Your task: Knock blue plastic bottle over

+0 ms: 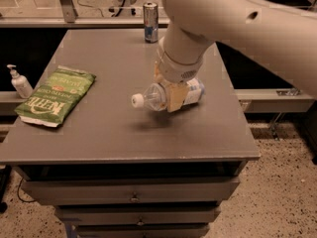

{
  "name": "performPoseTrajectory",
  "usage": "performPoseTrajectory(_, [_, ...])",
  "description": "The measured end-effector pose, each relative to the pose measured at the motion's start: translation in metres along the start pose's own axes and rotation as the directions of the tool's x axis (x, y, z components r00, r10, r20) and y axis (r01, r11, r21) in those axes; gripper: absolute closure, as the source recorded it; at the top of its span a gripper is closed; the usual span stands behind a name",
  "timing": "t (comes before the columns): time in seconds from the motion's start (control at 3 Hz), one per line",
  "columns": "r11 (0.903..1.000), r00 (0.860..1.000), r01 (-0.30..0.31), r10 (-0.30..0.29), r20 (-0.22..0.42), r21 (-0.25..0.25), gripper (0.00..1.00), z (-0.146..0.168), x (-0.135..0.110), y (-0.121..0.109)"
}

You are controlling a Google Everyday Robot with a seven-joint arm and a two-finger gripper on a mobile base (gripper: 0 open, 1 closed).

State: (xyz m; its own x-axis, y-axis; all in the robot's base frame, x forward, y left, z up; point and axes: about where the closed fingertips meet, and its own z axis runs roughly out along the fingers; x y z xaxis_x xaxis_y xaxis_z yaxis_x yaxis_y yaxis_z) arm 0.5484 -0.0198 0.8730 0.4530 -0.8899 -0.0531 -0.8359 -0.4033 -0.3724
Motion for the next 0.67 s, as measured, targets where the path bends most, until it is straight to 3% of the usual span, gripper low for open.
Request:
performPoseTrajectory(0.33, [0.9949, 0.994, 0.076, -0.081, -0.067, -0.065, 0.84, 0.019, -0.005, 0.012])
performPoseTrajectory(0.67, [0.9847, 0.986, 0.125, -0.137, -0.095, -0.122, 0.61, 0.03, -0.007, 0.02])
